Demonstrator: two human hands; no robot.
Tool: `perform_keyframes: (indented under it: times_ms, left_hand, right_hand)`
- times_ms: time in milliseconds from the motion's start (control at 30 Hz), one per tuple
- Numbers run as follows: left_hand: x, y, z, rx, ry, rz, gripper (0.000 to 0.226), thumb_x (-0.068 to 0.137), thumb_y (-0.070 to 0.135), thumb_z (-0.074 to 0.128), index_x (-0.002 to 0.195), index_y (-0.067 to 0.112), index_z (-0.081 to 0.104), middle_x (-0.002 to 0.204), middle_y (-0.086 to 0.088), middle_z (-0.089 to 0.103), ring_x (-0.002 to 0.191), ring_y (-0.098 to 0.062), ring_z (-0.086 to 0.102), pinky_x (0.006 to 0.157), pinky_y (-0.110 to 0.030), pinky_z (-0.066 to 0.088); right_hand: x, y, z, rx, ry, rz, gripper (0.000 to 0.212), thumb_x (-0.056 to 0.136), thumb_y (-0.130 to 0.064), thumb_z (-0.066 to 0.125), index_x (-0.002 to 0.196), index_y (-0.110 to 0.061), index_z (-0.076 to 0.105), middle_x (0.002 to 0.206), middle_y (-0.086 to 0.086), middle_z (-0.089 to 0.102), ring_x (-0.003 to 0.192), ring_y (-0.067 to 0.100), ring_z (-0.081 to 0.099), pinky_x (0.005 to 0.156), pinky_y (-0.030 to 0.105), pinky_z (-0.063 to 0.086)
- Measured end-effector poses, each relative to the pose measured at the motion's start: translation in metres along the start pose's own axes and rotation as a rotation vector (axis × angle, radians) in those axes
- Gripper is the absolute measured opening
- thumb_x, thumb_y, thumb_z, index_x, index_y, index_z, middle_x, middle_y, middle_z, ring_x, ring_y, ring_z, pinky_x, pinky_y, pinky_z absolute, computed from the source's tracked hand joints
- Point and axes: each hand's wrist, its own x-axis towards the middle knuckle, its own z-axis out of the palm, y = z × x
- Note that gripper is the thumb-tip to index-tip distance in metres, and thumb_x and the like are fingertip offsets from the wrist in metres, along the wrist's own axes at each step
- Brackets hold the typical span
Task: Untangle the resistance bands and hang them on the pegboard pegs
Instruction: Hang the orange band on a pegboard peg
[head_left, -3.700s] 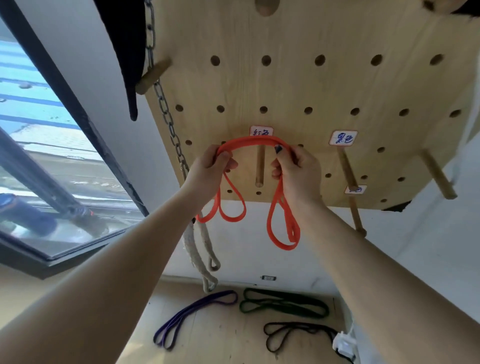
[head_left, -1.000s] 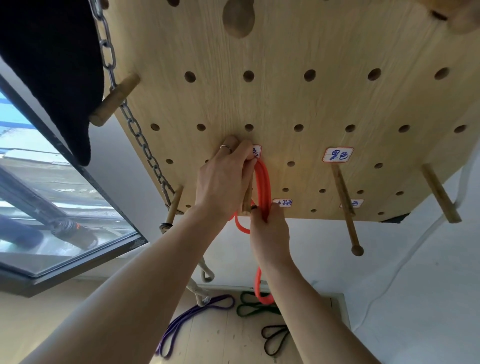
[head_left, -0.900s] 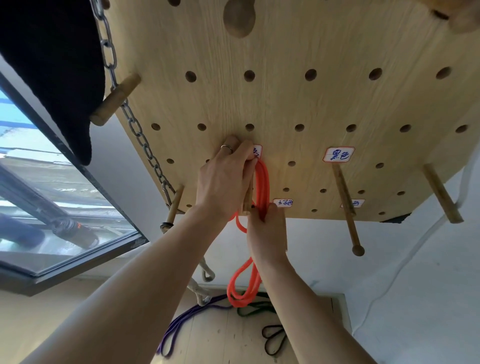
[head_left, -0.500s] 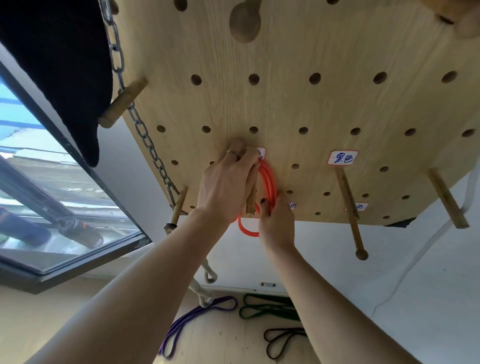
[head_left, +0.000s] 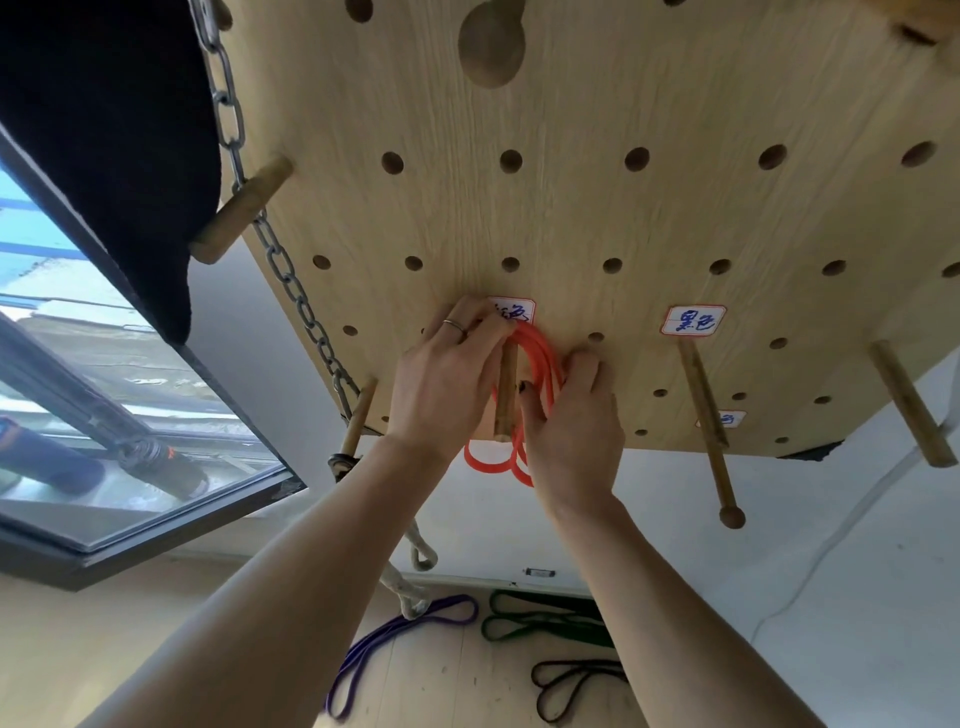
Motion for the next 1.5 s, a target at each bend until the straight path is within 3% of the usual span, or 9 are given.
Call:
perform_keyframes:
  times_ms: [133,300,400,533,667,833,1033,1267,1500]
  left_hand:
    - [-0.004,-0.011,0.003,0.042,-0.029,0.082,0.021,0.095,0.006,0.065,0.114,0.01,0.074,0.118,-0.009,0.07,0.097,-0.031,0.068,0.06,-0.043,0.059]
    - [-0.005,-0.023,0.007,0.086,-0.042,0.087,0.025,0.099,0.013,0.065,0.123,0.015,0.072,0.113,-0.011,0.068,0.095,-0.034,0.066,0.073,-0.048,0.058]
    - [-0.004,-0.018,0.004,-0.05,-0.066,0.03,0.023,0.103,0.019,0.057,0.123,0.016,0.069,0.116,-0.008,0.064,0.094,-0.028,0.065,0.072,-0.045,0.059]
    - [0.006,-0.014,0.001,-0.24,-0.037,-0.124,0.012,0.104,0.026,0.056,0.11,0.019,0.065,0.107,0.0,0.062,0.087,-0.021,0.063,0.067,-0.044,0.057]
    - [0.006,-0.013,0.002,-0.231,-0.036,-0.13,0.006,0.101,0.025,0.057,0.103,0.021,0.062,0.101,0.001,0.059,0.082,-0.022,0.061,0.062,-0.045,0.056]
    - [0.005,-0.016,-0.003,-0.178,-0.093,-0.048,0.012,0.1,0.026,0.057,0.11,0.021,0.062,0.103,0.0,0.058,0.081,-0.017,0.056,0.063,-0.041,0.056]
    - [0.004,-0.018,-0.002,-0.15,-0.106,-0.009,0.008,0.103,0.019,0.055,0.11,0.023,0.056,0.102,-0.004,0.054,0.077,-0.023,0.054,0.062,-0.043,0.053]
    - [0.005,-0.029,-0.002,-0.144,-0.121,0.101,0.011,0.103,0.02,0.061,0.114,0.02,0.057,0.105,-0.007,0.057,0.083,-0.023,0.057,0.066,-0.043,0.054]
    - [0.001,-0.026,-0.002,-0.174,-0.137,0.018,0.009,0.103,0.022,0.06,0.11,0.016,0.059,0.111,-0.002,0.055,0.084,-0.021,0.059,0.063,-0.044,0.056]
  right_hand:
    - [0.011,-0.001,-0.002,0.083,-0.019,-0.047,0.033,0.102,-0.026,0.062,0.122,-0.003,0.053,0.119,0.016,0.058,0.07,0.027,0.065,0.062,0.035,0.062]
    - [0.012,-0.004,-0.004,0.095,-0.037,-0.043,0.04,0.096,-0.024,0.069,0.124,-0.002,0.052,0.124,0.018,0.055,0.082,0.033,0.068,0.069,0.033,0.057]
    - [0.013,-0.008,-0.008,0.101,0.018,-0.071,0.034,0.096,-0.021,0.07,0.119,-0.001,0.055,0.117,0.019,0.058,0.069,0.028,0.062,0.061,0.03,0.056]
    - [0.02,-0.006,-0.005,0.107,0.087,-0.15,0.022,0.096,-0.016,0.07,0.109,-0.002,0.059,0.096,0.014,0.061,0.055,0.014,0.043,0.052,0.008,0.025]
    - [0.023,-0.013,-0.007,0.16,0.063,-0.216,0.026,0.098,-0.022,0.066,0.117,-0.004,0.06,0.105,0.018,0.063,0.059,0.024,0.06,0.055,0.024,0.043]
    - [0.027,-0.013,-0.009,0.169,0.091,-0.414,0.04,0.1,-0.029,0.042,0.115,-0.002,0.067,0.097,0.017,0.063,0.061,0.027,0.061,0.056,0.027,0.049]
    - [0.031,-0.001,-0.006,0.275,0.074,-0.458,0.028,0.103,-0.024,0.05,0.11,-0.002,0.066,0.102,0.012,0.062,0.066,0.02,0.062,0.056,0.026,0.054]
    - [0.041,0.013,-0.003,0.224,0.055,-0.516,0.016,0.103,-0.015,0.061,0.102,-0.002,0.069,0.093,0.01,0.062,0.063,0.018,0.056,0.061,0.015,0.042]
    - [0.042,0.013,-0.005,0.316,0.032,-0.521,0.013,0.101,-0.011,0.06,0.104,0.0,0.066,0.098,0.011,0.062,0.07,0.02,0.062,0.06,0.031,0.057]
